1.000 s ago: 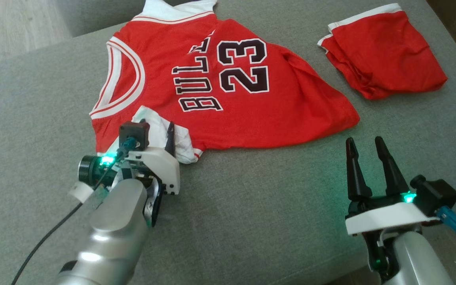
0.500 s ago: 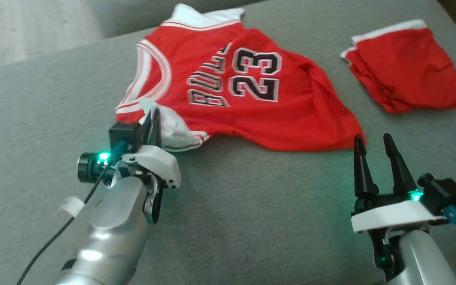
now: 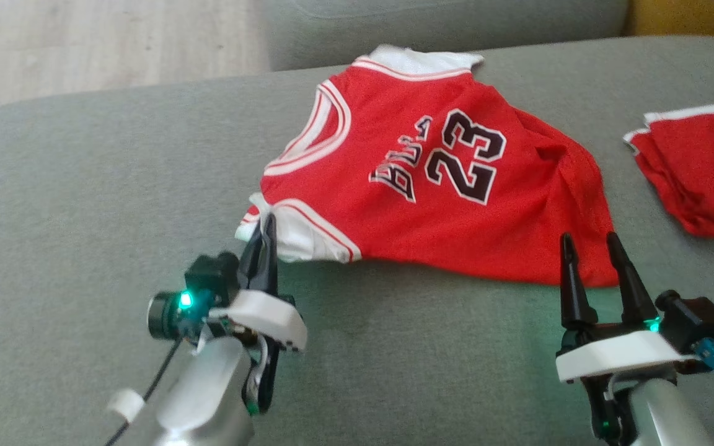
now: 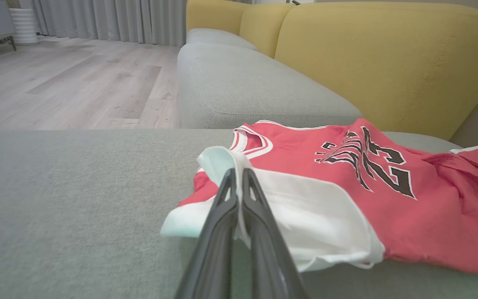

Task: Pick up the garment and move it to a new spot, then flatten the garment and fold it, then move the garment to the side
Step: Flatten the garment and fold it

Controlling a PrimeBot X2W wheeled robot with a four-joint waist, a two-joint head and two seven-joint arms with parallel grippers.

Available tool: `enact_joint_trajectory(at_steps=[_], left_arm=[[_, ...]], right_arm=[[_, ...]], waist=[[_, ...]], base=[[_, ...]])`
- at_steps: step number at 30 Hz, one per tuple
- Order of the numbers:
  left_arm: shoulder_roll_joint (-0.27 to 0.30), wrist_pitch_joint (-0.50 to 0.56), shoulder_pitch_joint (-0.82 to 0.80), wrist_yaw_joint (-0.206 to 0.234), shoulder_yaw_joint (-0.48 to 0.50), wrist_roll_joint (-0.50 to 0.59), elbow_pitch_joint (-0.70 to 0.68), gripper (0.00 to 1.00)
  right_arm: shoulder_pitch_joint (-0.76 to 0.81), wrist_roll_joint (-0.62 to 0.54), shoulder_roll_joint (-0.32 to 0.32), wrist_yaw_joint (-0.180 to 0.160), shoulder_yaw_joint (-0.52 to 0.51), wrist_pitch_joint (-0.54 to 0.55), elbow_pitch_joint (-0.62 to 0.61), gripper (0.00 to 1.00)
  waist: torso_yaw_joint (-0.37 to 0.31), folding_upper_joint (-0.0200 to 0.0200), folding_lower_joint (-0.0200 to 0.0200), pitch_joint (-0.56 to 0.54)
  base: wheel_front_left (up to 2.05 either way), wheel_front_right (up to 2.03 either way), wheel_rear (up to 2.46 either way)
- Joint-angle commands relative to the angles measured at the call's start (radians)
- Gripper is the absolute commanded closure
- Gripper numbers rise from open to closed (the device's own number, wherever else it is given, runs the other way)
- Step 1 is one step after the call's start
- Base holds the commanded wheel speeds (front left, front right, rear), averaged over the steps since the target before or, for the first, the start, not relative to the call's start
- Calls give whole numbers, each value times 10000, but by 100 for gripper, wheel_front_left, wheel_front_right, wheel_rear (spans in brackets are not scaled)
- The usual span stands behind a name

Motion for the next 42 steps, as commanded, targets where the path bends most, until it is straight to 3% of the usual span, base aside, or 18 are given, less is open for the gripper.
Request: enact_joint_trajectory(at_steps=[1,6,7,8,17,27,36,42], left_arm=[[200,-109,11,105,173,49,-568,100],[334,-9,882,330,-80,165,-1207,100],[364,49,1027,385,-133,192,-1312,66],[400,82,1156,506,-142,221,-1411,0],[910,-46,1432,1245,324,437,-2804,0],[1320,-134,1814,980,826,1160,-4566,0],[1246,-127,2161,606,739,1461,-3937,0],[1319,1393,2104,784,515,1417,-2489,0]], right_arm=[[-127,-136,-22,-7,218,-65,-226,0],[-126,-144,-22,-7,225,-65,-138,0],[-128,-140,-22,-7,232,-65,-132,0],[-129,-140,-22,-7,242,-65,-125,0],[-124,-143,-22,-7,250,-65,-222,0],[-36,-187,-22,-7,301,-65,-500,0],[73,-273,-22,-7,236,-65,-613,0],[73,-299,-22,-7,328,-65,-558,0]], waist=[[354,0,1,-206],[535,0,1,-309],[557,0,1,-320],[570,0,1,-332],[547,0,1,-460],[303,0,1,-544],[178,0,1,-377],[140,0,1,-292]], base=[[0,0,0],[0,0,0],[0,0,0],[0,0,0],[0,0,0],[0,0,0],[0,0,0],[0,0,0]])
